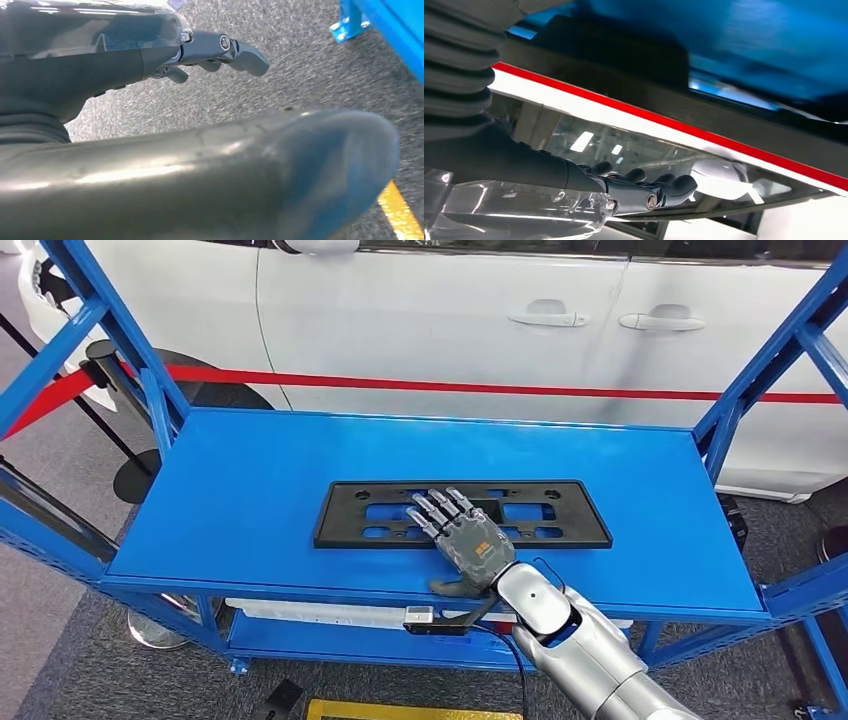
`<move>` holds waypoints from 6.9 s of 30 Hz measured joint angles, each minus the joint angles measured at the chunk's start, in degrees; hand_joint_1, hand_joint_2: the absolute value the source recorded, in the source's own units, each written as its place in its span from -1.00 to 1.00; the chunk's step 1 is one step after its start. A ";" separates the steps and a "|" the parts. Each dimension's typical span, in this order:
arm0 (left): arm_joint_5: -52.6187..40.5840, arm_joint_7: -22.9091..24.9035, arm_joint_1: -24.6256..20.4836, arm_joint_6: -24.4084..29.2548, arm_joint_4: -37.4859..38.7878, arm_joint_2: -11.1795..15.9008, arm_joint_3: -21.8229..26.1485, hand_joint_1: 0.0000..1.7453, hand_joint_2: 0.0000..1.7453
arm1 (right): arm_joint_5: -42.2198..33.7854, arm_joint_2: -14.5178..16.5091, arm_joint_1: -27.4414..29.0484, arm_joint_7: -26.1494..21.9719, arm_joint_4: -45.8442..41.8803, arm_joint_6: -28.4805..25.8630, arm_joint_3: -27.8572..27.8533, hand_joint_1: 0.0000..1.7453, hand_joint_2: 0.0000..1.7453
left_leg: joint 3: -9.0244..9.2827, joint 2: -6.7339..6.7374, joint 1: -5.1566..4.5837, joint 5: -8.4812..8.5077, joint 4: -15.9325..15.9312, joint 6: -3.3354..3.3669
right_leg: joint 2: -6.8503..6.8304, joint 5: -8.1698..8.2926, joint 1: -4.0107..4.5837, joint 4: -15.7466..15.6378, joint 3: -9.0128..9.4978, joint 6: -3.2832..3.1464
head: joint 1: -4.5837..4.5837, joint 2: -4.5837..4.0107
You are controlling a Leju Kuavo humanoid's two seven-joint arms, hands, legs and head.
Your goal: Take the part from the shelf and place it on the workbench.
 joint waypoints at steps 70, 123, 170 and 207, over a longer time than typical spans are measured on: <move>5.22 -6.22 -0.24 10.51 0.02 0.13 2.25 -1.00 1.00 | -93.68 -4.91 15.22 -12.43 -50.69 45.50 -28.56 1.00 1.00 | -1.85 0.33 0.37 -5.33 6.47 -2.66 | -0.05 0.63 -0.58 -4.48 1.92 -1.58 | 0.01 0.00; 5.00 -1.34 -0.21 6.09 0.09 0.18 4.28 -1.00 1.00 | -92.53 -5.19 14.44 -8.55 -49.86 42.99 -28.04 1.00 1.00 | -1.71 1.08 -0.10 1.51 -0.01 0.22 | -0.36 -2.16 -0.85 5.40 1.57 1.13 | -0.02 0.00; 4.03 -1.69 -0.41 5.11 0.13 0.02 4.26 -1.00 1.00 | -92.62 -4.83 14.01 -8.53 -49.29 43.00 -28.66 1.00 1.00 | 2.74 0.81 0.96 -3.41 7.01 -3.73 | -0.94 4.75 -0.54 -5.02 -1.23 -0.95 | -0.04 0.00; 3.01 -2.05 -0.43 5.46 0.15 -0.01 3.47 -1.00 1.00 | -95.83 -5.72 15.38 -6.54 -50.00 43.52 -29.28 1.00 1.00 | 3.81 -0.22 0.39 -2.06 -1.30 -0.43 | 3.59 0.79 0.13 -2.94 0.61 0.19 | -0.01 0.00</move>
